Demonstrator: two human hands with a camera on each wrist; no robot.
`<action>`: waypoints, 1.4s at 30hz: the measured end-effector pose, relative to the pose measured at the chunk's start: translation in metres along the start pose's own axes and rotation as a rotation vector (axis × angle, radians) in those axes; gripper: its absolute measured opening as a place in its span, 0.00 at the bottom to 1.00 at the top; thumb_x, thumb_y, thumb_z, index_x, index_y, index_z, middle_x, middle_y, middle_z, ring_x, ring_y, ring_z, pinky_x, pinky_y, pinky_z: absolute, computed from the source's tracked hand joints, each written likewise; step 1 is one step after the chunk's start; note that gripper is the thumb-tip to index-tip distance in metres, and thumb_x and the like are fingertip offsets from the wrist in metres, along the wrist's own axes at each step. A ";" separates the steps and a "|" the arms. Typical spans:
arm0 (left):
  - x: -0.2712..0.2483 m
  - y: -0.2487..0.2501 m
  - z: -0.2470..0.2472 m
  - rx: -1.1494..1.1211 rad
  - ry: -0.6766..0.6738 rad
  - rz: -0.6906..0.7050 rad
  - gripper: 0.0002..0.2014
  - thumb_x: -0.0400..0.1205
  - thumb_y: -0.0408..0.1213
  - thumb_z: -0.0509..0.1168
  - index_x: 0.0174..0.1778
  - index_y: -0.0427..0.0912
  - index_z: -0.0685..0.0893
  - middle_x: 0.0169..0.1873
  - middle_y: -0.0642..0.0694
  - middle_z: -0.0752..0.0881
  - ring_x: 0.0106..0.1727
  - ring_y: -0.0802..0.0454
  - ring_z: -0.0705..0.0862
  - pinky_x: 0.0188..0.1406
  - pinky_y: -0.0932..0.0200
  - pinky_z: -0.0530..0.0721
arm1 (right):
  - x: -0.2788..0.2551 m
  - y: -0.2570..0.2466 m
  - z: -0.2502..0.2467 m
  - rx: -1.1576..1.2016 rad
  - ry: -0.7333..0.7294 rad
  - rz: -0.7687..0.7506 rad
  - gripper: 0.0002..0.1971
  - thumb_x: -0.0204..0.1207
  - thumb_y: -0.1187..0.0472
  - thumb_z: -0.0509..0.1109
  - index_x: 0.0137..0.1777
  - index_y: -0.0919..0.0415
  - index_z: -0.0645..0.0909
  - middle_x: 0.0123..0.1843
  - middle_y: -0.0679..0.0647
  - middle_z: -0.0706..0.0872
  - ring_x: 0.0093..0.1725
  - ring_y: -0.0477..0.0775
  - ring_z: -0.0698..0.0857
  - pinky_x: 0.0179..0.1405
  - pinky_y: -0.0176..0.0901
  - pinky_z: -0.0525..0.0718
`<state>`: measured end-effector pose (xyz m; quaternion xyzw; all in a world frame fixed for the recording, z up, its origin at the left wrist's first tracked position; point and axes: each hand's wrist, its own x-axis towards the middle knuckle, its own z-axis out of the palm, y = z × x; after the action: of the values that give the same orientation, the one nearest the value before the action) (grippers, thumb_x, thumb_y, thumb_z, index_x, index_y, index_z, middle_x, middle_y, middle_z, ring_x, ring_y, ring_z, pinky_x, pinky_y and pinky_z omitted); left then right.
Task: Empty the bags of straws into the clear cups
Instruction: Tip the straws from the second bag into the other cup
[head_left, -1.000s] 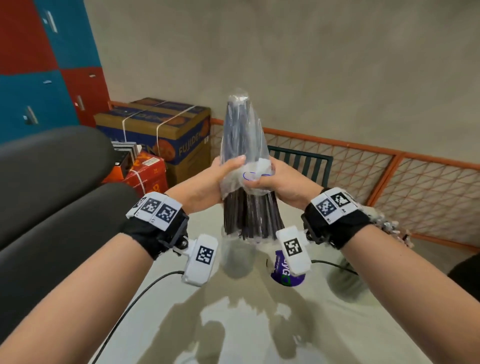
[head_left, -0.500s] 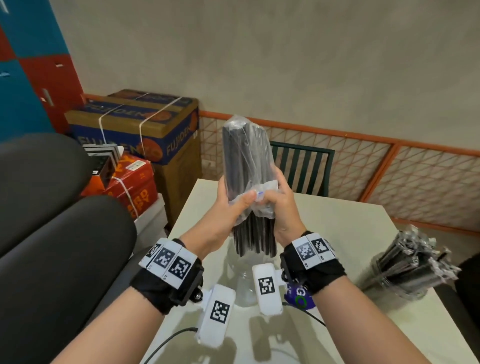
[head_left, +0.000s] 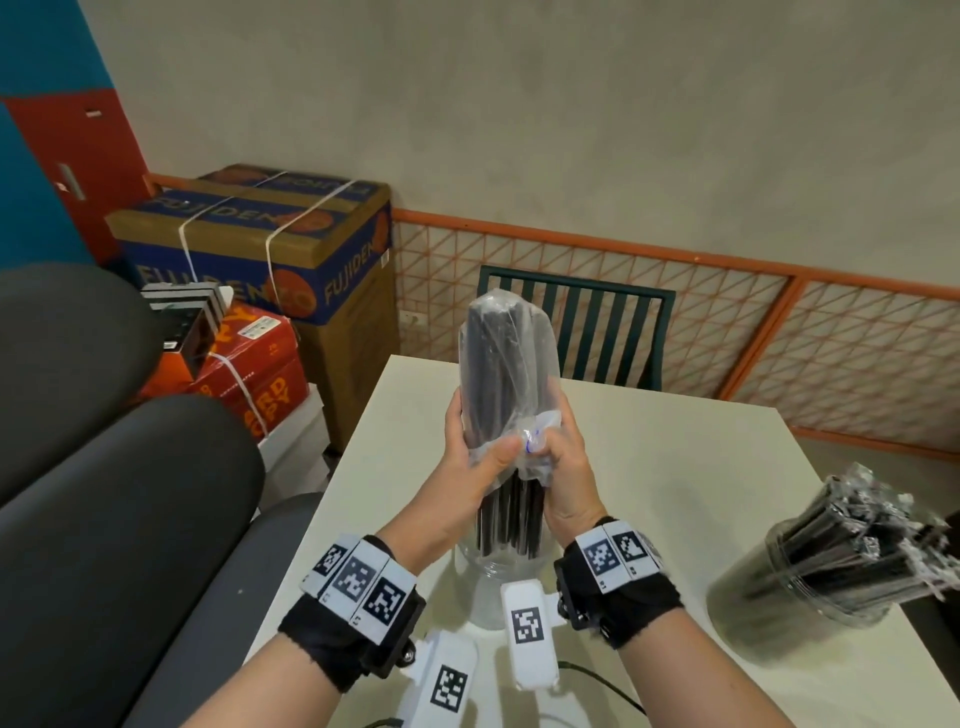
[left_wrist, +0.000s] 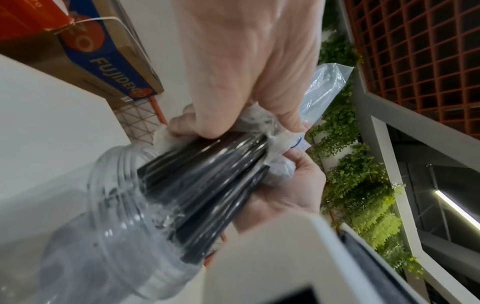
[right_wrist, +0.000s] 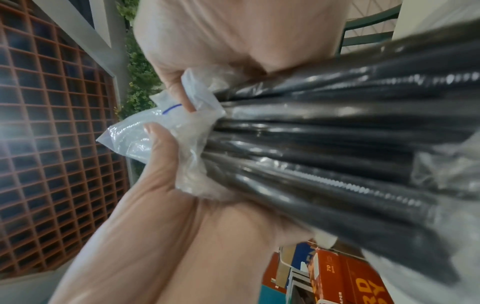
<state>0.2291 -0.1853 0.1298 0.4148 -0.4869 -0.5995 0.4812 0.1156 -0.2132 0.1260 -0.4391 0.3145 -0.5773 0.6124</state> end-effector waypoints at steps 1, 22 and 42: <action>0.001 0.000 -0.001 0.039 -0.007 0.011 0.40 0.78 0.46 0.64 0.79 0.63 0.44 0.76 0.52 0.67 0.71 0.55 0.75 0.64 0.63 0.80 | 0.001 -0.001 -0.002 -0.020 -0.011 0.004 0.38 0.55 0.61 0.67 0.71 0.50 0.73 0.62 0.64 0.83 0.57 0.60 0.85 0.51 0.52 0.87; 0.003 -0.019 0.006 0.102 0.131 0.202 0.34 0.76 0.49 0.59 0.74 0.65 0.49 0.77 0.49 0.65 0.74 0.54 0.71 0.68 0.60 0.77 | -0.004 -0.001 -0.014 0.015 -0.121 0.031 0.34 0.60 0.71 0.61 0.66 0.43 0.73 0.64 0.57 0.81 0.51 0.49 0.88 0.41 0.38 0.86; -0.004 -0.013 -0.020 0.309 -0.082 -0.047 0.54 0.60 0.49 0.80 0.71 0.63 0.47 0.69 0.54 0.68 0.65 0.60 0.74 0.59 0.67 0.76 | -0.024 -0.017 -0.040 -0.793 -0.322 0.074 0.39 0.77 0.71 0.67 0.71 0.29 0.56 0.66 0.34 0.78 0.63 0.32 0.81 0.60 0.26 0.79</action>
<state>0.2467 -0.1845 0.1140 0.4704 -0.5826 -0.5449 0.3774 0.0693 -0.1960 0.1220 -0.7135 0.4282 -0.3134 0.4576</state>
